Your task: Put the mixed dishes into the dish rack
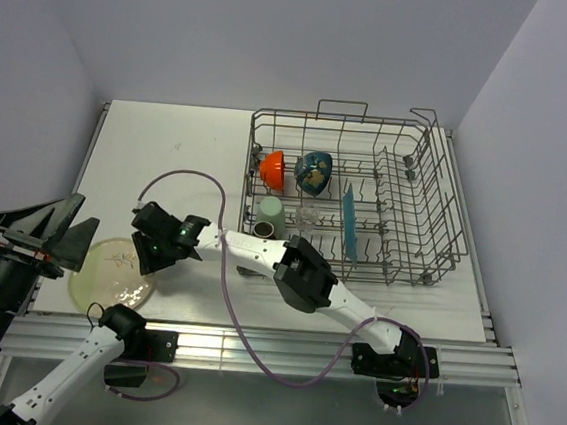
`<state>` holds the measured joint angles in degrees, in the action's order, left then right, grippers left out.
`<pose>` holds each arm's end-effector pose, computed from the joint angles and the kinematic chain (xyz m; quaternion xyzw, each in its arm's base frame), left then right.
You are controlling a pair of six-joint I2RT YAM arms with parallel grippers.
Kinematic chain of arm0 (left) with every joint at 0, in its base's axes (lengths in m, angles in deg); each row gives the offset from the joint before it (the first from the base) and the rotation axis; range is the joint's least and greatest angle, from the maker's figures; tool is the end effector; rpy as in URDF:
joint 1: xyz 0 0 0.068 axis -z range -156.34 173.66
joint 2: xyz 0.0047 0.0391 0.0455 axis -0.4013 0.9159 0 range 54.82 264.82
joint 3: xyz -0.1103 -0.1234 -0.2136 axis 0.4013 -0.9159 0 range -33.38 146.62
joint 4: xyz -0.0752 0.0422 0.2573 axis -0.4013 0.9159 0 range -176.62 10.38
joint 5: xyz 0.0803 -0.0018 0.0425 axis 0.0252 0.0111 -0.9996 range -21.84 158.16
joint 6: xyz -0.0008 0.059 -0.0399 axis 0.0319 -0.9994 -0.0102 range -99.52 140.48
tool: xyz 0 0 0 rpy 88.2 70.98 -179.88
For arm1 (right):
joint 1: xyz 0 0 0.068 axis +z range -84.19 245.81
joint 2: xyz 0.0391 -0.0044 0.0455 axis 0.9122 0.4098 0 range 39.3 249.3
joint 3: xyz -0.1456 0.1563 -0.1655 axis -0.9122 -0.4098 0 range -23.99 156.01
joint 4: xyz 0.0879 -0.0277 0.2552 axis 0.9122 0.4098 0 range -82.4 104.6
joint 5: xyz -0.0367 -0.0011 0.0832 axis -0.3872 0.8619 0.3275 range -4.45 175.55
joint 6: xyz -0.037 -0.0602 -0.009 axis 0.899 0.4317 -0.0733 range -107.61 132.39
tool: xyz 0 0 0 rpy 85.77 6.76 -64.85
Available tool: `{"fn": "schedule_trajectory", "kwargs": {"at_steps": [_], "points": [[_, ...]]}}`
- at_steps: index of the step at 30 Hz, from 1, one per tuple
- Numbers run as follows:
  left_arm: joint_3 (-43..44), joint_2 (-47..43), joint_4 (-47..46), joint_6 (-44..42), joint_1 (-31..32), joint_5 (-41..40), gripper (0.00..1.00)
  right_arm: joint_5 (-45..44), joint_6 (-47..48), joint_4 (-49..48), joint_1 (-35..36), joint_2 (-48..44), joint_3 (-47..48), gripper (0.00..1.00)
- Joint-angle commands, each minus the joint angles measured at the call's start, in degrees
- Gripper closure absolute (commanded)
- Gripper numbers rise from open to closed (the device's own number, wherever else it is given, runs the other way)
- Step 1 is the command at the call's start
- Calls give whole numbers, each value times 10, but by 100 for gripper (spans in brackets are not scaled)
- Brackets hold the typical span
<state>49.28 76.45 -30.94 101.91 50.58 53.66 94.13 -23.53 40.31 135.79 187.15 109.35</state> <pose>-0.0125 0.0229 0.4746 -0.3889 0.5510 -0.5449 0.4982 0.1949 0.5604 0.1497 -0.2980 0.8798 0.3322 0.1635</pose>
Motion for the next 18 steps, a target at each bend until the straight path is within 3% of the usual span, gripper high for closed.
{"fn": "schedule_trajectory", "kwargs": {"at_steps": [1,7,12,15,18], "points": [[9,18,-3,2,3,-1,5,-19,-10,3,-1,18,25,63],[2,19,-8,4,6,0,5,-66,2,16,-3,0,-7,64],[-9,17,-11,6,9,1,5,-87,56,-55,-1,-68,-77,58],[-20,15,-16,9,12,0,5,-143,69,-2,-5,-55,-35,57],[-21,15,-17,9,16,-2,5,-131,74,18,-18,-47,3,57]]}}
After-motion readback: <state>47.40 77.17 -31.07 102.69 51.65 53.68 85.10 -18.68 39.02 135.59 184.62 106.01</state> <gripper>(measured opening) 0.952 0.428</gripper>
